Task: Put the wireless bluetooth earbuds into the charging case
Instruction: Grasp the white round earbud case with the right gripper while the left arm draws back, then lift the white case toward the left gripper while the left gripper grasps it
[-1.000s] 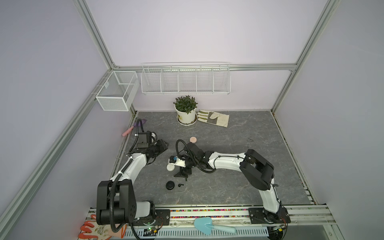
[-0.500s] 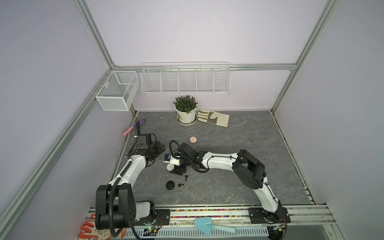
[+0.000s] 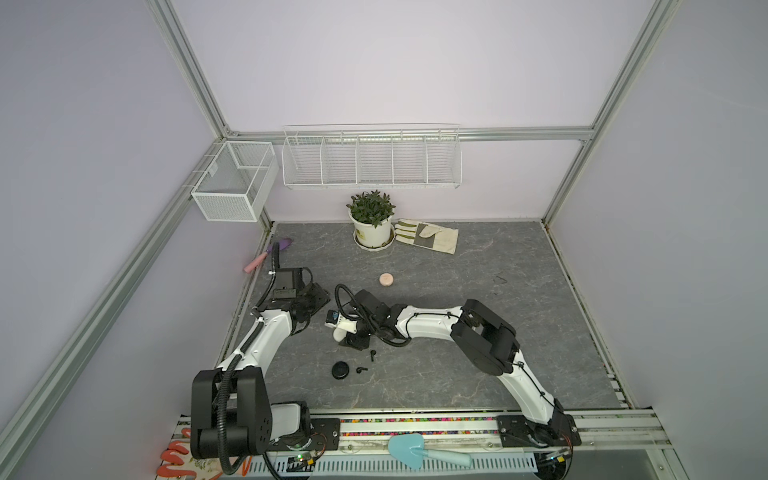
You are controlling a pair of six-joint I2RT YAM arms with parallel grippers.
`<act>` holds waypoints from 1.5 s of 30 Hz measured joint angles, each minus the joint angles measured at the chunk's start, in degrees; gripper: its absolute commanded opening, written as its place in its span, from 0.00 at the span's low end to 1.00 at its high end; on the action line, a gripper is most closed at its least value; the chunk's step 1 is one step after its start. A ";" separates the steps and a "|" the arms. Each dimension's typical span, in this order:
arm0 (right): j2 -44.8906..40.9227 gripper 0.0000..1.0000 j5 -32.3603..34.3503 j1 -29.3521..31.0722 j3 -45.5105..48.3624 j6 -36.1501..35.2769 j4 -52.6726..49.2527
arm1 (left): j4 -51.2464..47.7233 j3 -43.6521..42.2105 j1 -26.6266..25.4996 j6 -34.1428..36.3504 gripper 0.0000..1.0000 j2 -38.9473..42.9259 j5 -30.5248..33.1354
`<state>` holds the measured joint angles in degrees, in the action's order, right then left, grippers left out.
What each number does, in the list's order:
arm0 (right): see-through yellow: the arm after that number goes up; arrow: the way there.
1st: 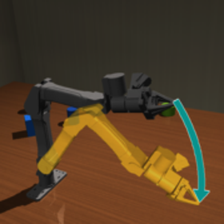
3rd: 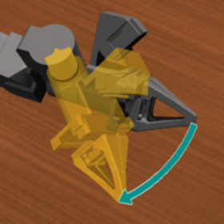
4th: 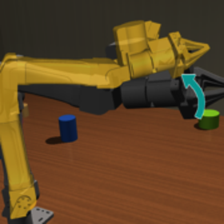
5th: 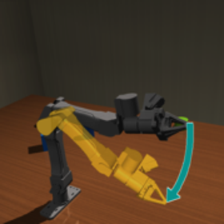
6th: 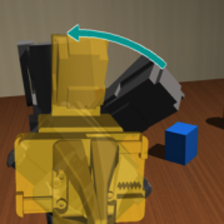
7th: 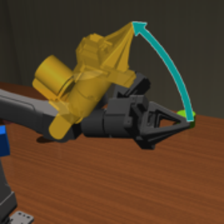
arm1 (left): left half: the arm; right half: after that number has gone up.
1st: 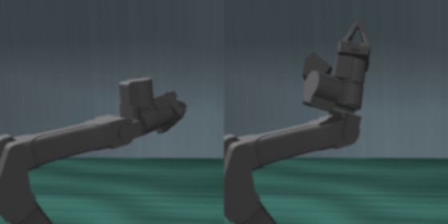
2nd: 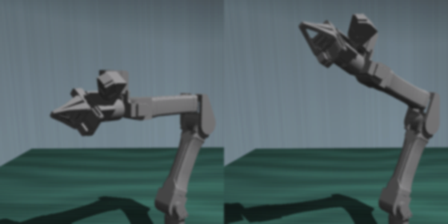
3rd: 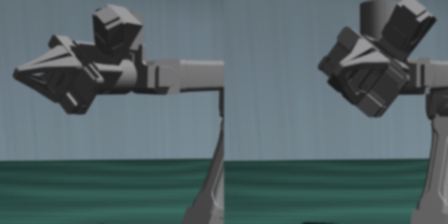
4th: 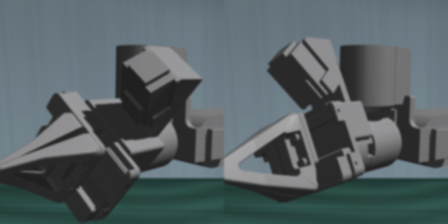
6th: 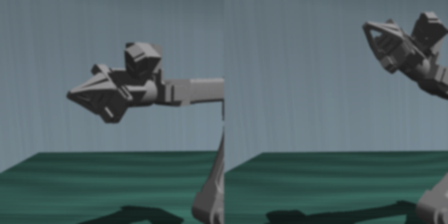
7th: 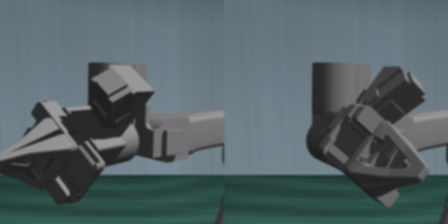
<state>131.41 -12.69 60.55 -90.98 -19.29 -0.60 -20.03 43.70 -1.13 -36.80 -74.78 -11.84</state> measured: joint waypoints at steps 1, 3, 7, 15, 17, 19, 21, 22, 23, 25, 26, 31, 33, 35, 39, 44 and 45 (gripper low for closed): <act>0.02 0.62 0.02 -0.07 -0.20 0.02 0.00 | 0.00 0.00 0.00 0.02 0.58 0.00 0.00; 0.28 0.58 0.04 -0.09 -0.70 0.17 -0.02 | 0.02 0.00 0.00 0.00 0.58 0.00 -0.02; 0.74 0.50 -0.11 -0.09 -1.09 0.83 0.04 | 0.00 0.00 0.00 0.00 0.58 0.00 0.00; 0.74 0.41 -0.37 -0.09 -1.18 1.11 -0.02 | -0.02 0.00 0.00 0.00 0.58 0.00 0.00; 0.74 0.40 -0.42 -0.13 -1.18 1.09 -0.02 | -0.09 0.00 0.00 0.00 0.58 0.00 0.00; 0.72 0.39 -0.46 -0.13 -1.14 1.05 0.00 | -0.39 0.00 0.02 -0.02 0.58 0.00 0.00; 0.20 0.39 -0.70 -0.24 -0.37 0.87 0.17 | -0.92 0.00 0.13 -0.04 0.58 0.09 0.00; -0.55 0.38 -0.79 -0.31 0.59 0.83 0.22 | -1.38 0.00 0.26 -0.04 0.58 0.24 0.02; -1.46 0.38 -0.92 -0.42 1.60 0.79 0.26 | -1.73 0.00 0.39 -0.04 0.58 0.48 0.00; -4.66 0.37 -1.49 -0.85 4.52 0.37 0.48 | -2.47 0.00 0.66 -0.04 0.57 1.42 -0.20; -6.29 0.37 -1.66 -1.14 5.95 0.17 1.01 | -2.69 0.00 0.76 -0.04 0.57 2.08 -0.68; -15.87 0.37 -2.40 -4.72 13.33 -0.96 6.23 | 1.95 -2.51 0.81 -0.31 0.53 7.87 -9.33; -19.06 0.37 -2.45 -6.56 16.50 -1.81 9.20 | 5.11 -4.35 0.70 -0.79 0.50 9.60 -13.88; -21.53 0.38 -3.02 -8.26 19.30 -2.69 10.91 | 9.22 -6.10 0.17 -1.53 0.49 10.23 -19.06; -25.40 0.37 -4.57 -11.21 23.89 -5.40 12.04 | 21.27 -11.43 -2.49 -4.98 0.47 10.27 -29.40; -27.89 0.37 -5.81 -13.75 25.55 -7.65 12.02 | 35.50 -16.24 -6.86 -10.97 0.44 8.61 -36.87; -28.26 0.37 -5.99 -14.10 25.55 -7.82 12.02 | 39.15 -17.31 -7.76 -12.63 0.44 8.09 -38.03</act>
<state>103.15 -18.68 46.46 -65.43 -27.11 11.42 19.11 26.39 -8.88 -49.43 -66.70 -49.87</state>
